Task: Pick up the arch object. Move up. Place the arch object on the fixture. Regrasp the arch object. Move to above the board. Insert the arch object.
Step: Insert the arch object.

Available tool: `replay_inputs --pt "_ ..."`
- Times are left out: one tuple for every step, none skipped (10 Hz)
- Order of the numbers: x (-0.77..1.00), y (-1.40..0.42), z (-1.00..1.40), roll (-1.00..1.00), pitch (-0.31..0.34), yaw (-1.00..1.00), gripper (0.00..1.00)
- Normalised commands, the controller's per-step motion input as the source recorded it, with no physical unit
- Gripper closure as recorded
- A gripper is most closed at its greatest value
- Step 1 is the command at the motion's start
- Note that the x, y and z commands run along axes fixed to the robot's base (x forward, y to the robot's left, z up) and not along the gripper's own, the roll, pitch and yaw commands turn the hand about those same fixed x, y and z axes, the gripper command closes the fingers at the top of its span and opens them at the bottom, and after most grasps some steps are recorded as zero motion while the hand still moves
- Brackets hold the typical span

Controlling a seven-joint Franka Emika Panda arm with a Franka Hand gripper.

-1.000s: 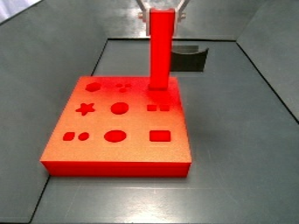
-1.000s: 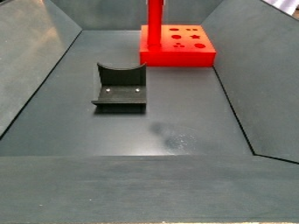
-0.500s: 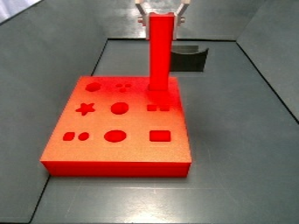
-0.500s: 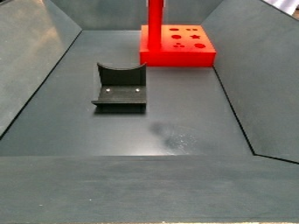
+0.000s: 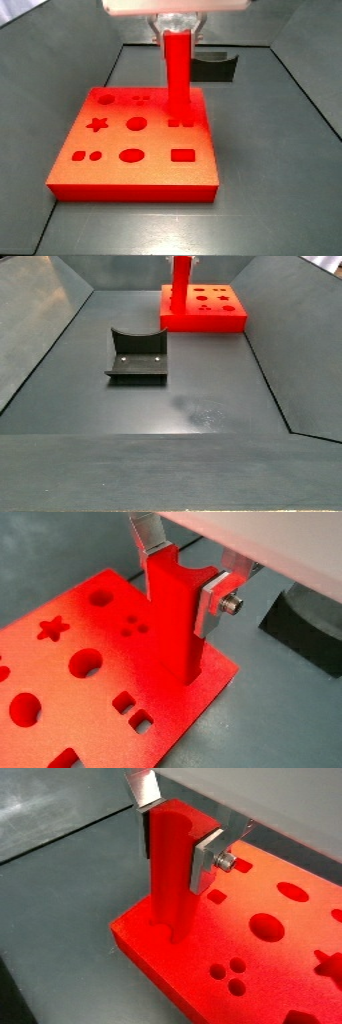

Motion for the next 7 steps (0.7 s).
replay_inputs --pt "0.32 -0.08 -0.58 0.15 0.0 0.0 1.0" --pt "0.54 -0.12 -0.58 0.17 0.076 0.0 1.0" --pt "0.49 -0.05 -0.56 0.1 0.029 0.0 1.0" --pt "0.09 0.0 -0.29 -0.03 -0.077 -0.03 1.0" --pt "0.0 0.0 -0.05 -0.03 -0.093 0.0 1.0" --pt "0.0 0.0 -0.02 -0.01 -0.06 0.0 1.0" --pt "0.0 0.0 0.0 0.0 -0.004 0.0 1.0"
